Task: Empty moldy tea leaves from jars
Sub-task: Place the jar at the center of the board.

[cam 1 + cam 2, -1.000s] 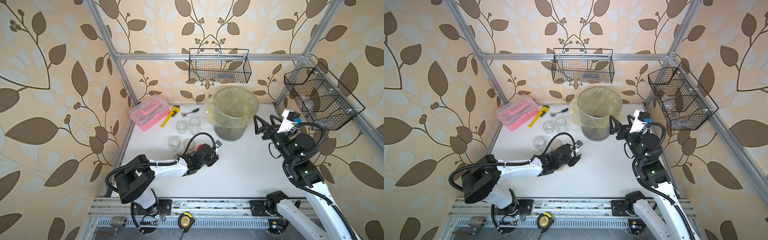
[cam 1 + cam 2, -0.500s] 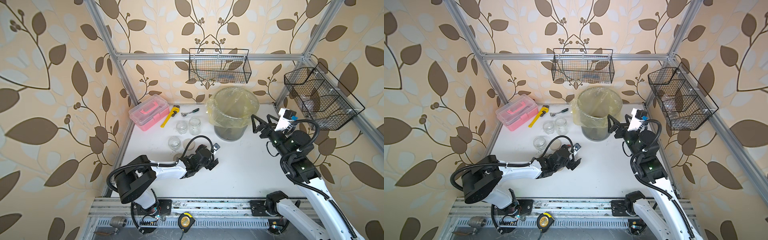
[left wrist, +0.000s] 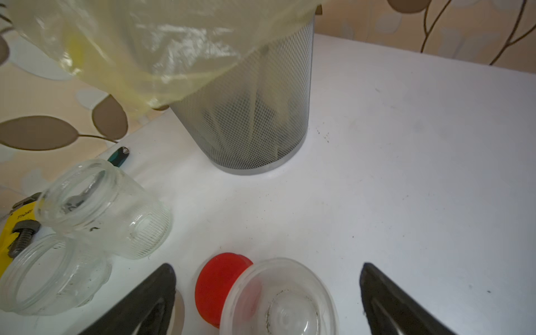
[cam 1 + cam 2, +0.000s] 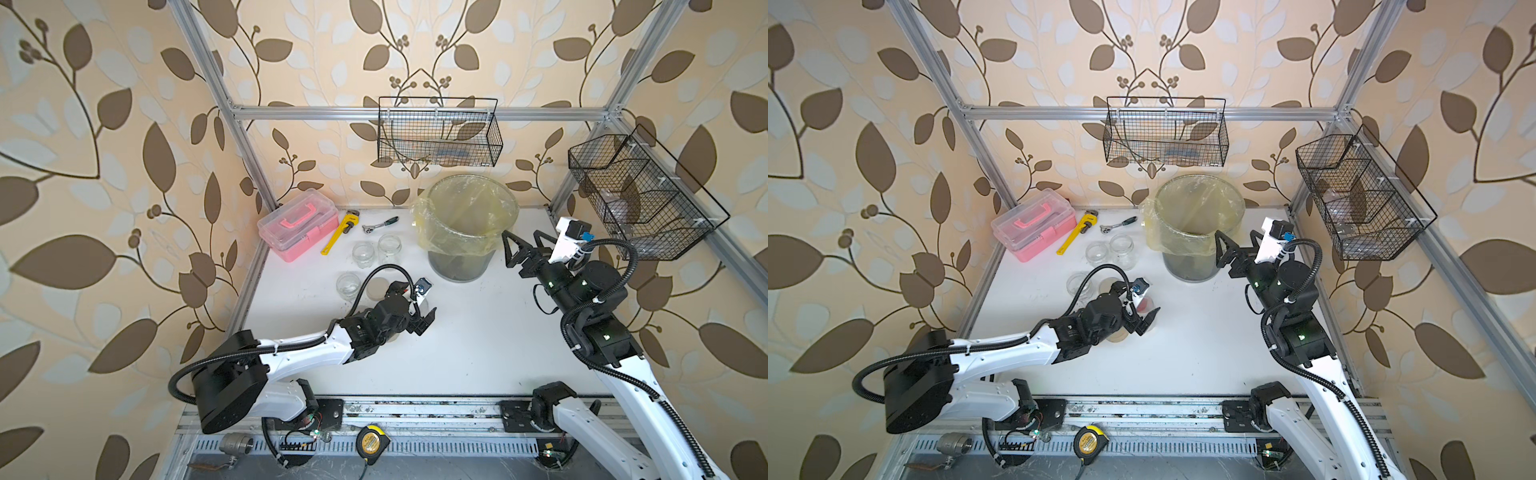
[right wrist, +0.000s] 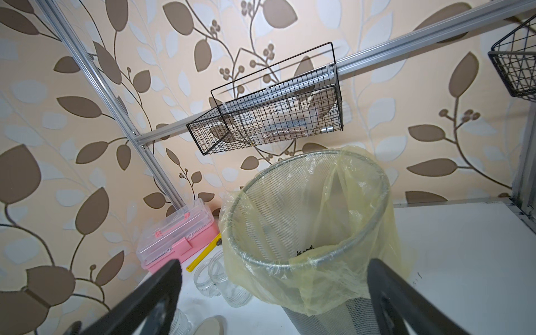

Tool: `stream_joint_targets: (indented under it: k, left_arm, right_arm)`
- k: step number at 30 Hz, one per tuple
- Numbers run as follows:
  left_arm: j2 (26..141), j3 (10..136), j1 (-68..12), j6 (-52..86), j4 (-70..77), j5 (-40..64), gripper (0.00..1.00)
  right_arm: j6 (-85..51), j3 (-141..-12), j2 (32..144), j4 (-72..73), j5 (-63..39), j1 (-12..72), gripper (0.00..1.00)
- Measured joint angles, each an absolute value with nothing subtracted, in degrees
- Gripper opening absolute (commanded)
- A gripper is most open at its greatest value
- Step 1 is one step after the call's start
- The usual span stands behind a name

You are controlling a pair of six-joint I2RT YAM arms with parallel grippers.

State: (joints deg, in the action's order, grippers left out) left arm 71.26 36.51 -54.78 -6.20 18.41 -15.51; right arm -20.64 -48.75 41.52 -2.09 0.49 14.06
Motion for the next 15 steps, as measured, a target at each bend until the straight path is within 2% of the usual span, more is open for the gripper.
stream_joint_targets:
  k: [7, 15]
  left_arm:
    - [59.7, 37.3, -52.2, 0.2, 15.3, -26.6, 0.99]
    - [54.9, 37.4, -27.6, 11.3, 11.3, -33.4, 0.99]
  right_arm:
    - [-19.0, -41.6, 34.3, -3.5, 9.5, 13.5, 1.0]
    - [-19.9, -23.7, 33.5, -1.8, 17.4, 5.5, 1.0]
